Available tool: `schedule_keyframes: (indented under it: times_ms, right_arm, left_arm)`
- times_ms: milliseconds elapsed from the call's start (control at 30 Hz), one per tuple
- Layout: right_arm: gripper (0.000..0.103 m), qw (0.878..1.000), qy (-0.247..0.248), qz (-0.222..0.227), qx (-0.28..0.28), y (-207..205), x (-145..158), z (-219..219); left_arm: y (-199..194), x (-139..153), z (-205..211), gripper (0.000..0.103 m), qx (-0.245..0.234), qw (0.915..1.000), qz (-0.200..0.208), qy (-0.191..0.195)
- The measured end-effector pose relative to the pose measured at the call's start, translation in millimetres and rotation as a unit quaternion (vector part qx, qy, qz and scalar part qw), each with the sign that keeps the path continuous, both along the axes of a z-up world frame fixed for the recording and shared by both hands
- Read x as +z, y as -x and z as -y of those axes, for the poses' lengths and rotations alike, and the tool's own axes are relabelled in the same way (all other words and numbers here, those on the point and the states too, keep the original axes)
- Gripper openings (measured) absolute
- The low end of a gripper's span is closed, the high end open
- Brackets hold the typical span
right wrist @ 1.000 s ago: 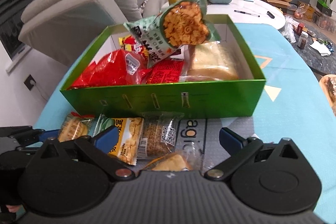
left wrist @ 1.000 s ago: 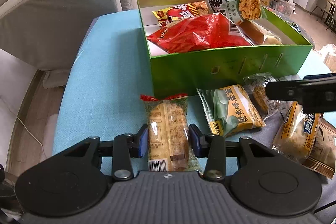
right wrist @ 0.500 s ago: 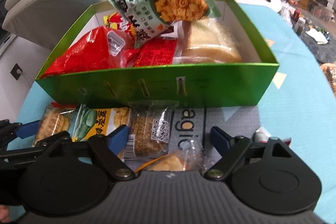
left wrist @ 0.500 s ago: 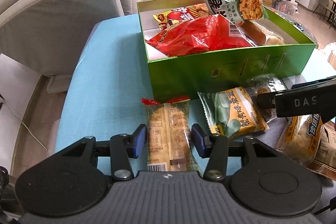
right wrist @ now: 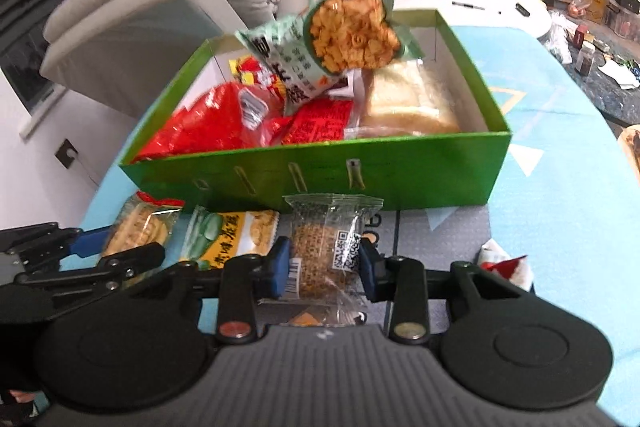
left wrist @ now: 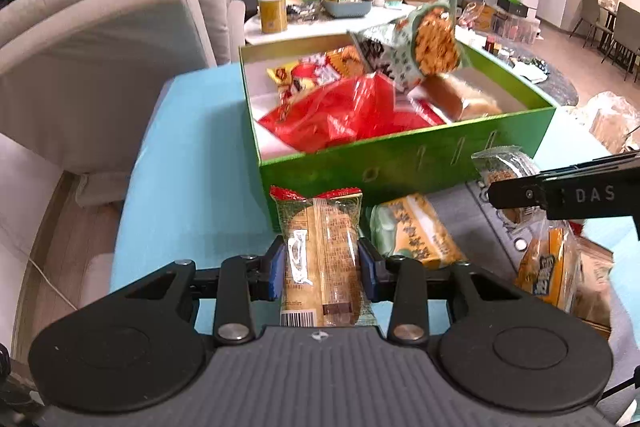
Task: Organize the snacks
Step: 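Grasp the brown biscuit packet with the right gripper while the left grasps the bread-stick pack, then carry both packets over the box while the left gripper lowers and releases its pack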
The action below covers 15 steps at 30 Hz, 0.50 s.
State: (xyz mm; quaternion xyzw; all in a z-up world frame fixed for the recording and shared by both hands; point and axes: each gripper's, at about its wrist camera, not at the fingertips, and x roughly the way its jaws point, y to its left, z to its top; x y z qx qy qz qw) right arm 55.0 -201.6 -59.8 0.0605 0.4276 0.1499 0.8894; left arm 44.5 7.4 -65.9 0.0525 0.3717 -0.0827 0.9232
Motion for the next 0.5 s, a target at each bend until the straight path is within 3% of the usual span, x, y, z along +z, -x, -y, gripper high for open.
schedule_keyframes:
  times_ms: [500]
  right_arm:
    - [0.072, 0.997, -0.036, 0.073, 0.008, 15.8, 47.7, 9.2]
  left_arm:
    - [13.7, 47.7, 10.3, 0.034, -0.021, 0.9973, 0.07, 0.009]
